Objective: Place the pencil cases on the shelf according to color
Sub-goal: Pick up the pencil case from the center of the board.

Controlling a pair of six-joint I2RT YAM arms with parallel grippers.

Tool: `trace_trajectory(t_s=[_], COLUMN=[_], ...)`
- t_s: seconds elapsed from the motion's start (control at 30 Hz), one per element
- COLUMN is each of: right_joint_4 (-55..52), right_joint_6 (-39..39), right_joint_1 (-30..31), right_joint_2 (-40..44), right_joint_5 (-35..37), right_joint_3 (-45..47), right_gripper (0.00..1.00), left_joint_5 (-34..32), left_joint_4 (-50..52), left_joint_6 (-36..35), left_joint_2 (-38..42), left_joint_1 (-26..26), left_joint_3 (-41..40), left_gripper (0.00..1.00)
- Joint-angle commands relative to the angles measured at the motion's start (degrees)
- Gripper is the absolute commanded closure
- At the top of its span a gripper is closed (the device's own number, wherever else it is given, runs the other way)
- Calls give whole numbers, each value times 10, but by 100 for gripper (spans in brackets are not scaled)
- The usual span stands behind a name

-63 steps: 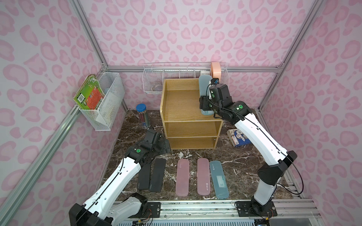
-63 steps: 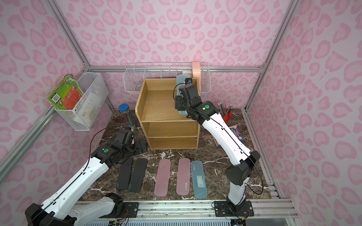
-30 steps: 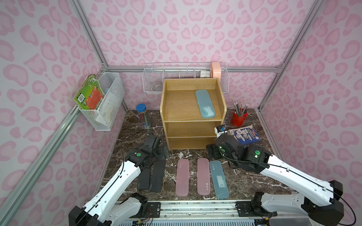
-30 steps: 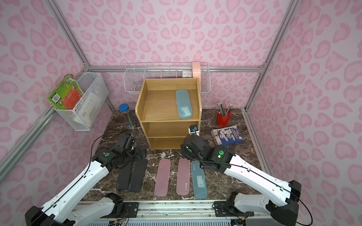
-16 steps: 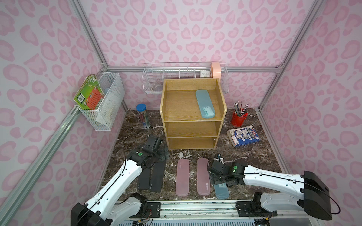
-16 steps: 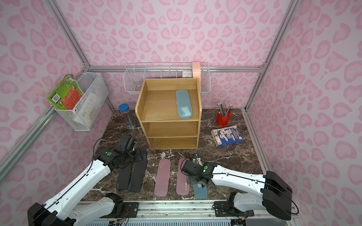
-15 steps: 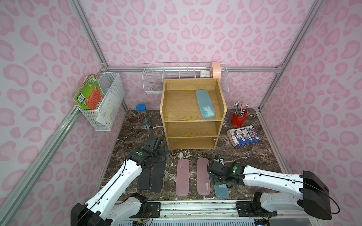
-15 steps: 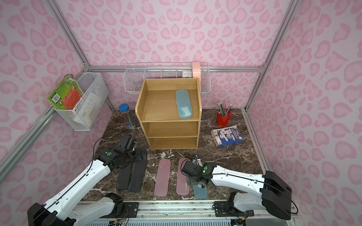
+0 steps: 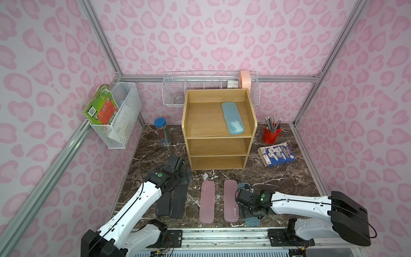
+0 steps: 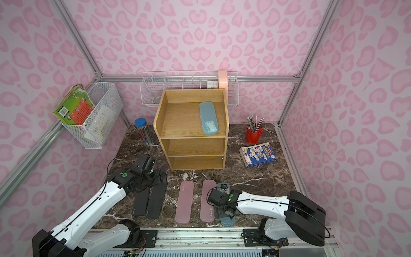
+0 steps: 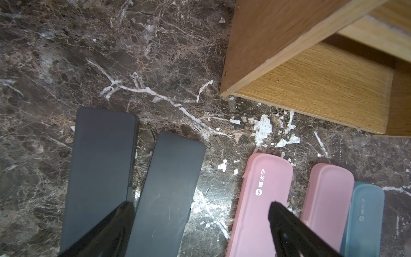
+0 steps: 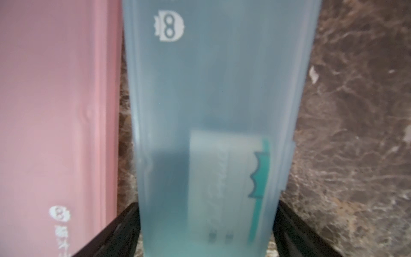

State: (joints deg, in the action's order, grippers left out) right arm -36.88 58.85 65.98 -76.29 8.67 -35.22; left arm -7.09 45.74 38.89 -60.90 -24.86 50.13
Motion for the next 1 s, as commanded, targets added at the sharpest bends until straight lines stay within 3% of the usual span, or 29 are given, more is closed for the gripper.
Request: trace_trajectory(t_s=[0.0,0.27,0.5,0.67,0.97], right_joint_4=[39,17,-109,-96,-119], right_joint_6=[9,48,59,13,-100], right_joint_1=[0,18,37,84,124], right_joint_2=[-12,24,125,160,42], right_joint_5=[-2,46,115,138,185], right_joint_3=[14,16,-75,-141,-357], right_gripper=[11,33,38,39,40], left_joint_5=[6,1,-13,-29,-41], left_joint_4=[-3,-6,-7,7,16], left_joint_6=[2,-1,3,-3,-9], left_joint_2=[-5,-13,-8,-17,-19], left_joint_1=[0,0,0,1,8], left_joint_3=[1,7,18,42,70], left_gripper=[1,1,1,1,1])
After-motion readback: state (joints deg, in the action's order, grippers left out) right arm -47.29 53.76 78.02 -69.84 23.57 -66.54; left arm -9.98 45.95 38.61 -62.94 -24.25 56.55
